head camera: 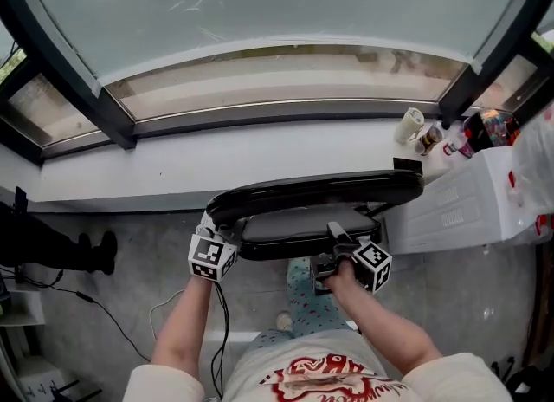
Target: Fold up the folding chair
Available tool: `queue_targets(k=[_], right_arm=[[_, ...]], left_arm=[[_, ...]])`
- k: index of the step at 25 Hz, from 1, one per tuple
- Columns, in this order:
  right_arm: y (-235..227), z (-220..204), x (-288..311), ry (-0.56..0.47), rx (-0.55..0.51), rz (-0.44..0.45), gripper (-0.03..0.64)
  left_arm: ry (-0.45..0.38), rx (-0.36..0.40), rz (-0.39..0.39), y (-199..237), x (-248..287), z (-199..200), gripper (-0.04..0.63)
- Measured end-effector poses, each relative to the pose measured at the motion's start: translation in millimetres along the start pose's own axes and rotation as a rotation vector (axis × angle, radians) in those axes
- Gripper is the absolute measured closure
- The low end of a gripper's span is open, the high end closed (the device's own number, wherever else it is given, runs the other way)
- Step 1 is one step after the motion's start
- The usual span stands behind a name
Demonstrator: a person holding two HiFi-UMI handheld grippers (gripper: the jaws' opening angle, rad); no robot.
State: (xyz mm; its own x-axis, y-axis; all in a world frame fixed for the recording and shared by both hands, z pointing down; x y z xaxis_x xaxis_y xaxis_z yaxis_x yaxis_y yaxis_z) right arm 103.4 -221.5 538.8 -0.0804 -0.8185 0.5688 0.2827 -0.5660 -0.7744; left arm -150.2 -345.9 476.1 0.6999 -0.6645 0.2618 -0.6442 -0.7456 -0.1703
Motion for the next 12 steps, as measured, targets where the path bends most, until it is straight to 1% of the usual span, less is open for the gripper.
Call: queue_targets(k=[3, 6, 9, 12], right_arm=[[3.2, -1.4, 2.8, 0.017, -0.001, -0.026, 0.453], [18.3, -5.0, 13.3, 0.026, -0.01, -0.052, 0.453], [34.8, -2.2, 31.9, 0.01, 0.023, -0.064, 0.449], [53.7, -5.2, 52.6, 0.024, 0.044, -0.077, 0.45]], left_arm=[[0.012, -0.011, 0.005, 4.3, 0.9, 1.2, 0.522], [0.03, -0.031, 0.013, 17.1, 14.5, 4.2, 0.52], [0.062, -0.059, 0.026, 36.7, 36.6, 7.6, 0.52], [0.079, -0.078, 0.024, 58.4, 57.5, 11.2, 0.52]])
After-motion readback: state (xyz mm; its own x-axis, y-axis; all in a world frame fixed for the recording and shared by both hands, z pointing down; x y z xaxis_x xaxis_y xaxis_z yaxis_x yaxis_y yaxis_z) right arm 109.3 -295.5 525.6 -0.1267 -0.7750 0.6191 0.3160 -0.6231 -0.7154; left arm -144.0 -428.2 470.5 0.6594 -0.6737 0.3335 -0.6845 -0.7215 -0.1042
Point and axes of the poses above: the fingertips, and each gripper's own axes: x forward along the fingers, y to its left, z out of its top, the point moved 6 cm from there along -x, backward along the fingers, and after that the axes turned 9 degrees about x, right-handed, at the moved point
